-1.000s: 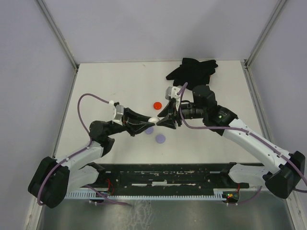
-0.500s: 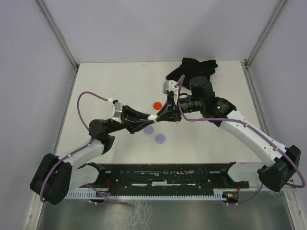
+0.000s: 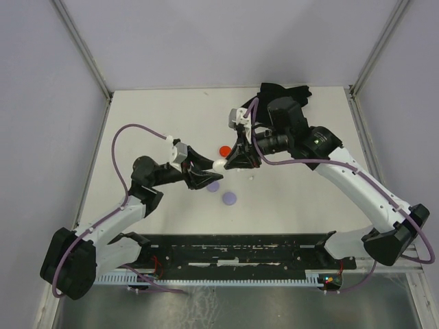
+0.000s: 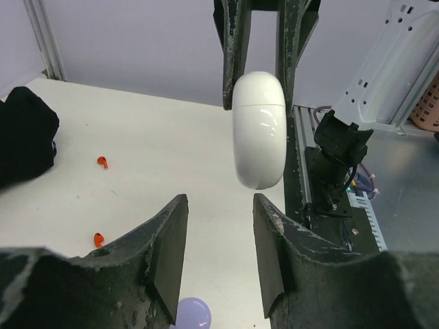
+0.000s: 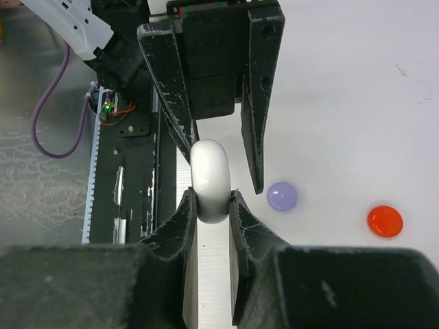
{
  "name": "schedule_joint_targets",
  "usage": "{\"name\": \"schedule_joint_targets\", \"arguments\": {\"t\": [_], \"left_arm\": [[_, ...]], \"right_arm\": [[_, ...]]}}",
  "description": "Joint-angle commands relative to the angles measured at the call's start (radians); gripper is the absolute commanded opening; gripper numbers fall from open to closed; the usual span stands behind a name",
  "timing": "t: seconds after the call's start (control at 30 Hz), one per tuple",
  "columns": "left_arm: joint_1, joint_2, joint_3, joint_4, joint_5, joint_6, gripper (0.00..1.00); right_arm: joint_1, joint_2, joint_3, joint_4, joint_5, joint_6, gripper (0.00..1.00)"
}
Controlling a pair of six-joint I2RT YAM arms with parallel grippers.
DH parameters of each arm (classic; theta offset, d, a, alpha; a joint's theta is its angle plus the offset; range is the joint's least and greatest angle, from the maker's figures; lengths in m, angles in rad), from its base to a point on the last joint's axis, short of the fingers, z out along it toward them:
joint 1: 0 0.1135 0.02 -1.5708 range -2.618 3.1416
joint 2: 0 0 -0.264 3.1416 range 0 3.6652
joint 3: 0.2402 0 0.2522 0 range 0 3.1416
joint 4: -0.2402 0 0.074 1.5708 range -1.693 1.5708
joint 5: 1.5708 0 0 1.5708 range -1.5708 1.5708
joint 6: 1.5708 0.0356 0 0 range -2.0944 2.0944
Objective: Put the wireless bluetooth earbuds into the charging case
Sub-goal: Pick up the charging case at the center of the board.
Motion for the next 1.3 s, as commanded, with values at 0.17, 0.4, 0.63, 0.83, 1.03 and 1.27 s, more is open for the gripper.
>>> {"name": "schedule_joint_targets", "arguments": {"t": [0.17, 0.4, 0.63, 0.83, 1.03, 1.27], "left_arm": [[-0.005, -0.007, 0.073, -0.097, 0.061, 0.084, 0.51], [-0.011, 0.007, 0.080, -0.098, 0.083, 0.075, 0.50], [-0.012, 0.000, 0.077, -0.095, 0.108, 0.068, 0.51], [-0.013, -0.003, 0.074, -0.092, 0.128, 0.056, 0.52], [-0.013, -0.002, 0.073, -0.091, 0.107, 0.052, 0.49], [-0.012, 0.014, 0.078, -0.060, 0.094, 0.028, 0.41]], "right_arm": [[0.083, 0.065, 0.148, -0.183, 0.148, -0.109, 0.03], [0.115, 0.081, 0.166, -0.184, 0.255, -0.104, 0.03], [0.120, 0.082, 0.162, -0.164, 0.295, -0.094, 0.03], [0.121, 0.082, 0.154, -0.162, 0.319, -0.098, 0.03], [0.121, 0.079, 0.155, -0.158, 0.285, -0.092, 0.03], [0.127, 0.084, 0.150, -0.153, 0.269, -0.087, 0.03]]}}
